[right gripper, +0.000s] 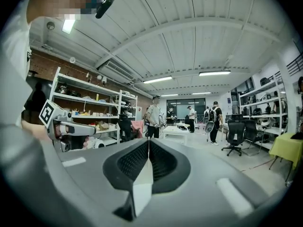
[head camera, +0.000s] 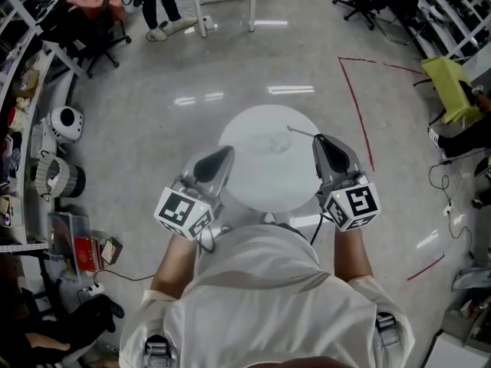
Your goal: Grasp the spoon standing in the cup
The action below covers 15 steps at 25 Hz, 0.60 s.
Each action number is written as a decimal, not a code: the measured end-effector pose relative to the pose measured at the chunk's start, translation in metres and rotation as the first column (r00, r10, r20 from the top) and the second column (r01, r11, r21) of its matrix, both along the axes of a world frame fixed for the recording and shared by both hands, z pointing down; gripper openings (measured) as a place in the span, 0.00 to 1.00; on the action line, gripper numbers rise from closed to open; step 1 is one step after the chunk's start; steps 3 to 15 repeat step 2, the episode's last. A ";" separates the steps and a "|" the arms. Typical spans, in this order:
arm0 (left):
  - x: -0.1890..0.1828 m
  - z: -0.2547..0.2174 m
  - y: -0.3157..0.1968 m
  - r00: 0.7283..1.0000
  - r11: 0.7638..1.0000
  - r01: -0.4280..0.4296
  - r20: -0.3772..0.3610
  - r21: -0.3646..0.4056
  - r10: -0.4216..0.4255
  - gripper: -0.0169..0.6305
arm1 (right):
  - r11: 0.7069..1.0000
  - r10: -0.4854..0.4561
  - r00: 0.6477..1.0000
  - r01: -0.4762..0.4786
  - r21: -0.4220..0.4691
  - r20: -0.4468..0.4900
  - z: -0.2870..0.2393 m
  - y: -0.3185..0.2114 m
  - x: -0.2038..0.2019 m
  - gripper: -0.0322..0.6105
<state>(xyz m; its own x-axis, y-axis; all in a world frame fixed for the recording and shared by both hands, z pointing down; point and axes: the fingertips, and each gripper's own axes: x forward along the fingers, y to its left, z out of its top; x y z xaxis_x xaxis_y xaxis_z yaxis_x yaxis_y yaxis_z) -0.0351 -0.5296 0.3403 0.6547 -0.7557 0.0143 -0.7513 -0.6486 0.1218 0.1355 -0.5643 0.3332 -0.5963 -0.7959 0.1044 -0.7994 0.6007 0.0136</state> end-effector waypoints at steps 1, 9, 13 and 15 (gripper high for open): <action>-0.001 0.000 0.002 1.000 1.000 0.000 -0.001 -0.001 0.000 0.03 | 1.000 -0.002 1.000 0.002 -0.001 -0.003 0.000 0.001 -0.001 0.07; -0.001 0.000 0.003 1.000 1.000 0.000 -0.001 -0.002 0.000 0.03 | 1.000 -0.003 1.000 0.003 -0.002 -0.005 -0.001 0.003 -0.002 0.07; -0.001 0.000 0.003 1.000 1.000 0.000 -0.001 -0.002 0.000 0.03 | 1.000 -0.003 1.000 0.003 -0.002 -0.005 -0.001 0.003 -0.002 0.07; -0.001 0.000 0.003 1.000 1.000 0.000 -0.001 -0.002 0.000 0.03 | 1.000 -0.003 1.000 0.003 -0.002 -0.005 -0.001 0.003 -0.002 0.07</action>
